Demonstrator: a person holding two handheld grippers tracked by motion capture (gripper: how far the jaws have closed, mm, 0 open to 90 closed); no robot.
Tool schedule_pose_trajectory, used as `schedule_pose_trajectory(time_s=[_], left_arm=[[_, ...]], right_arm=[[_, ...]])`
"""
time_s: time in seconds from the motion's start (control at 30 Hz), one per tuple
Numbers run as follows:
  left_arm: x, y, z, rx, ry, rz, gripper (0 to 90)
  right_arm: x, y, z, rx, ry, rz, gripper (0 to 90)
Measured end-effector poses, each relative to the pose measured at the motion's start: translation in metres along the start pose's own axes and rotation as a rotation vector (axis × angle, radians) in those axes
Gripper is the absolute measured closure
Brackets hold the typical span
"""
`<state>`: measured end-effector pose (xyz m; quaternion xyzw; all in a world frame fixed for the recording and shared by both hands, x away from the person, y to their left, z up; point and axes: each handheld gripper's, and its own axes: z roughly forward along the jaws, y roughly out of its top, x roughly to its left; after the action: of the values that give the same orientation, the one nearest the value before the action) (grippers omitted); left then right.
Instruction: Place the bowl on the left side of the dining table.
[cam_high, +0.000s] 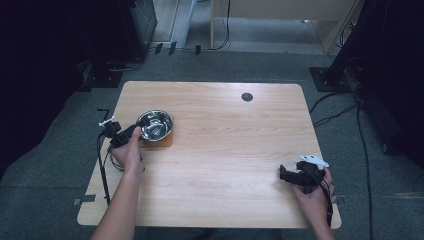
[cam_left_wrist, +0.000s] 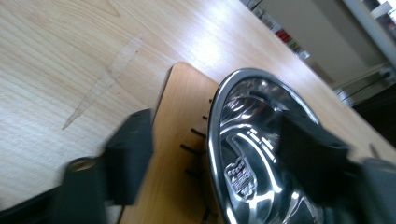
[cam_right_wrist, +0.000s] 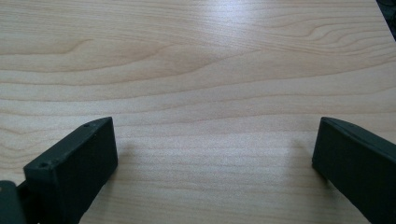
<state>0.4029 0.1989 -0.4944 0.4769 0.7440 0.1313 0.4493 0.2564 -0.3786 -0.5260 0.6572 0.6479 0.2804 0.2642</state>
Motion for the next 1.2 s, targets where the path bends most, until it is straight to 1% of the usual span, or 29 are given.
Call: schedule_pose_trajectory(time_s=[0.03, 0.07, 0.1, 0.13, 0.17, 0.2, 0.27, 0.33, 0.4, 0.53, 0.7, 0.8, 0.83, 0.87, 0.93, 1.03, 1.1, 1.17, 1.2], left_arm=[[0.000, -0.001, -0.001, 0.001, 0.007, 0.021, 14.0], [-0.001, -0.001, -0.003, 0.000, 0.013, 0.046, 10.6], [-0.001, -0.002, -0.005, -0.003, 0.016, 0.069, 9.8], [-0.002, -0.002, -0.007, -0.007, 0.014, 0.091, 6.4], [-0.003, -0.003, -0.009, -0.010, 0.013, 0.113, 6.4], [-0.004, -0.003, -0.012, -0.016, 0.011, 0.129, 2.4], [-0.005, -0.004, -0.018, -0.031, 0.003, 0.148, 1.9], [-0.006, -0.007, -0.024, -0.042, 0.014, 0.178, 1.8], [-0.006, -0.010, -0.029, -0.039, 0.020, 0.208, 1.3], [-0.005, -0.018, -0.040, -0.039, 0.026, 0.243, 0.5], [-0.001, -0.029, -0.055, -0.041, 0.026, 0.270, 0.5], [0.002, -0.037, -0.066, -0.038, 0.020, 0.297, 0.5], [0.003, -0.039, -0.069, -0.036, 0.025, 0.308, 0.5], [0.005, -0.042, -0.073, -0.037, 0.030, 0.315, 0.5], [0.008, -0.047, -0.079, -0.039, 0.023, 0.327, 0.5], [0.013, -0.055, -0.087, -0.037, 0.042, 0.365, 0.5], [0.019, -0.060, -0.092, -0.030, 0.042, 0.381, 0.5], [0.026, -0.065, -0.094, -0.022, 0.083, 0.409, 0.5], [0.031, -0.066, -0.095, -0.015, 0.086, 0.408, 0.5]], right_arm=[[0.000, 0.000, 0.000, 0.000, 0.000, 0.000, 0.0], [0.000, 0.000, 0.000, 0.000, 0.000, 0.000, 0.0], [0.000, 0.000, 0.000, 0.000, 0.000, 0.000, 0.0], [0.000, 0.000, 0.000, 0.000, 0.001, 0.000, 0.0], [0.000, 0.000, 0.000, 0.000, 0.001, 0.000, 0.0], [0.000, 0.000, 0.000, 0.000, 0.000, 0.000, 0.0], [0.000, 0.000, 0.000, 0.000, 0.001, 0.000, 0.0], [0.000, 0.000, 0.000, 0.000, 0.000, 0.000, 0.0], [0.000, 0.000, 0.000, 0.000, 0.000, 0.000, 0.0], [0.000, 0.000, 0.000, 0.000, 0.000, 0.000, 0.0], [0.000, 0.000, 0.000, 0.001, 0.000, 0.000, 0.0], [0.000, 0.000, 0.000, 0.001, 0.000, 0.000, 0.0], [0.000, 0.000, 0.000, 0.001, 0.000, 0.000, 0.0], [0.000, 0.000, 0.000, 0.001, 0.000, 0.000, 0.0], [0.000, 0.000, 0.000, 0.001, 0.000, 0.001, 0.0], [0.000, 0.000, 0.000, 0.001, 0.000, 0.001, 0.0], [0.000, 0.000, 0.000, 0.001, 0.001, 0.001, 0.0], [0.000, 0.000, 0.000, 0.001, 0.000, 0.001, 0.0], [0.000, 0.000, 0.000, 0.001, 0.000, 0.001, 0.0]])
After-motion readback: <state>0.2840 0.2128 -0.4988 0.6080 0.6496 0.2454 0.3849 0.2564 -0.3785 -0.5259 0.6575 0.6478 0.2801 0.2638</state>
